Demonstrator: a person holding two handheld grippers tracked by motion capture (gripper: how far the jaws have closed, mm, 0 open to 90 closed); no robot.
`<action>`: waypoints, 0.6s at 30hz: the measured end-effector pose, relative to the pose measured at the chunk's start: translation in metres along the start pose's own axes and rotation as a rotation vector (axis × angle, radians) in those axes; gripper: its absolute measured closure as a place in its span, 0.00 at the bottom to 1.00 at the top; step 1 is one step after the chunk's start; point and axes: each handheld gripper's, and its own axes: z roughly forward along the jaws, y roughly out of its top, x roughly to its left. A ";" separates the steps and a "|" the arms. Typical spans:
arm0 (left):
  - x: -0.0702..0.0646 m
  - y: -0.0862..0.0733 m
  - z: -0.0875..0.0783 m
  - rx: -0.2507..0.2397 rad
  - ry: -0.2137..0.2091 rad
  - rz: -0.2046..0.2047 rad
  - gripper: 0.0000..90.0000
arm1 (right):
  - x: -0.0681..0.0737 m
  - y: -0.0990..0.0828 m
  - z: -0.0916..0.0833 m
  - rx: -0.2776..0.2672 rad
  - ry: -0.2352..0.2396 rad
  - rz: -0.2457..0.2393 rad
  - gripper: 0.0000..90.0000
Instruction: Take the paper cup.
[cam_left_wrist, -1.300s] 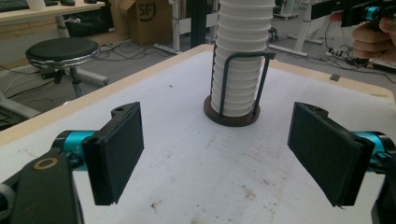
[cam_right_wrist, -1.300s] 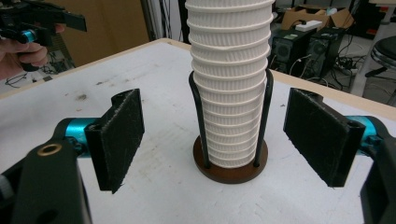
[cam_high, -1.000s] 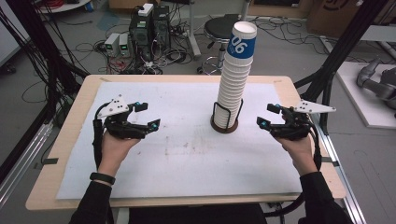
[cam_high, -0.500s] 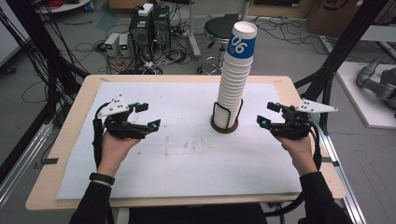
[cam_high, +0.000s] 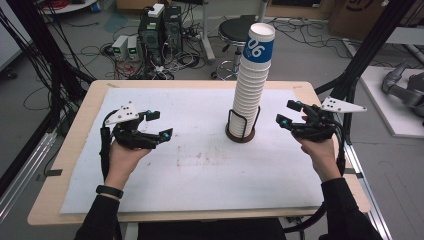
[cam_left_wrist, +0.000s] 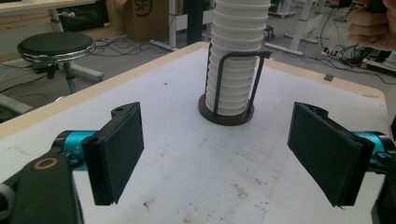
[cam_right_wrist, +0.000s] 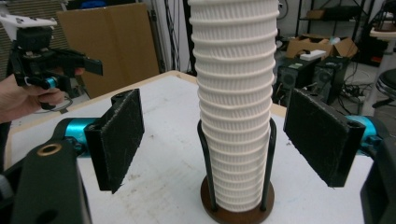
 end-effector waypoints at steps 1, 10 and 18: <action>0.000 0.000 0.000 0.000 0.000 0.000 0.21 | 0.000 0.002 0.001 0.001 0.001 0.003 0.23; 0.000 0.000 0.001 0.004 -0.012 -0.006 0.20 | -0.004 0.029 0.018 -0.003 -0.021 -0.016 0.23; -0.001 0.001 0.003 0.005 -0.026 -0.010 0.21 | -0.005 0.049 0.036 0.001 -0.026 -0.043 0.23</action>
